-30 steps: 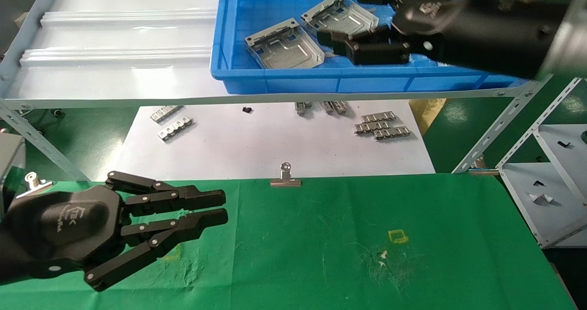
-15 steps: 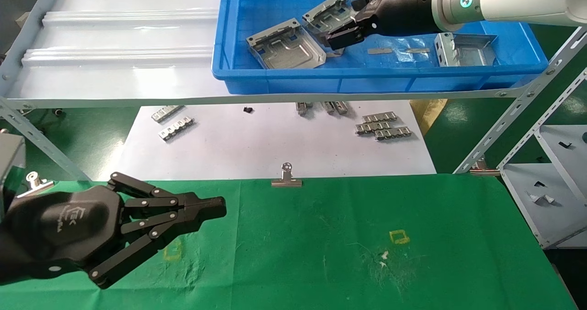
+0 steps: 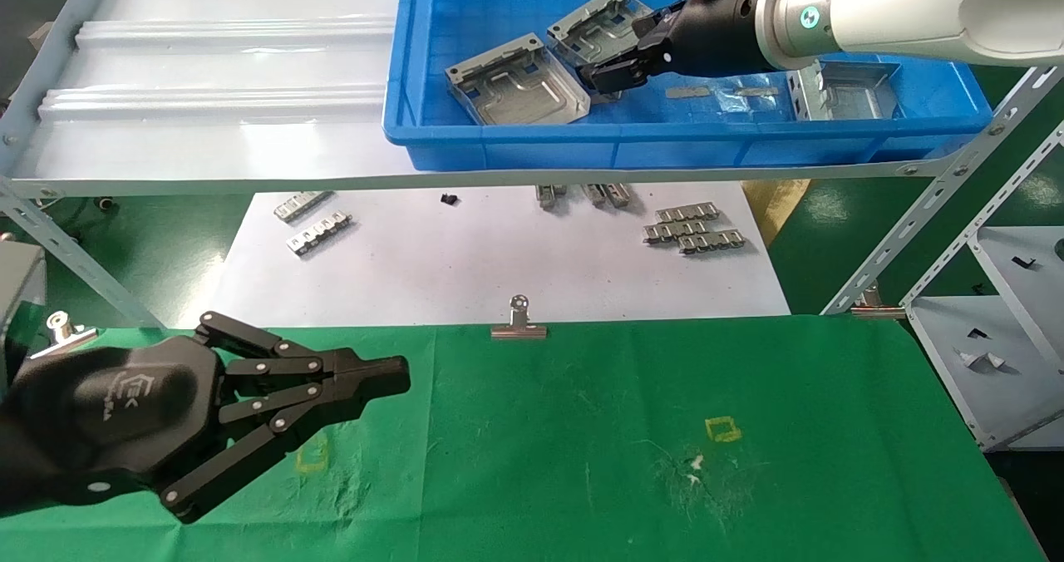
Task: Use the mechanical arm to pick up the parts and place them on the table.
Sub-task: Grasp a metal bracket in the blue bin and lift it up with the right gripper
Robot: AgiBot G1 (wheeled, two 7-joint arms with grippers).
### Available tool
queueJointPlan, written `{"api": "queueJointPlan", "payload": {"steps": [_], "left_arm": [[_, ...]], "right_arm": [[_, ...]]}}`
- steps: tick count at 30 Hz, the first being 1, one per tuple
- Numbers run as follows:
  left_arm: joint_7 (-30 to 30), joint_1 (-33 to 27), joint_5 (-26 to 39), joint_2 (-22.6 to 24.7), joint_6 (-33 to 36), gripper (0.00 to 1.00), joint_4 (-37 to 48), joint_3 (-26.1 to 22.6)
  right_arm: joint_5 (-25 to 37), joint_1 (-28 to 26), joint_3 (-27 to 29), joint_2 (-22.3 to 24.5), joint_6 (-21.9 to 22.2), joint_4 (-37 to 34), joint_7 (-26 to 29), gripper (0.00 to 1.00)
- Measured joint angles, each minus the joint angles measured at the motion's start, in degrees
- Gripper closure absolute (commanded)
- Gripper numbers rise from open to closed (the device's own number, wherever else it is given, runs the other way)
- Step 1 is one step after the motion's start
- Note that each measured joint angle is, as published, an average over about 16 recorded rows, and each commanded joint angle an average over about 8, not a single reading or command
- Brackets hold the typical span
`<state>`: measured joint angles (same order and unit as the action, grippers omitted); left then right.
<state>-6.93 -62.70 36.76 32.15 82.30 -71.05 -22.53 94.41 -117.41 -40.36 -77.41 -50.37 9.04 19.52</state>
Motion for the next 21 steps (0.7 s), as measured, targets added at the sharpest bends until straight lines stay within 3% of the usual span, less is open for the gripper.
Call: {"api": "queueJointPlan", "payload": {"steps": [21], "left_arm": [[0.0, 0.0, 0.0, 0.0, 0.0, 1.00, 0.0, 0.0]], "right_arm": [[-1.6, 2.1, -4.2, -0.4, 5.0, 3.5, 3.7, 1.00]]}}
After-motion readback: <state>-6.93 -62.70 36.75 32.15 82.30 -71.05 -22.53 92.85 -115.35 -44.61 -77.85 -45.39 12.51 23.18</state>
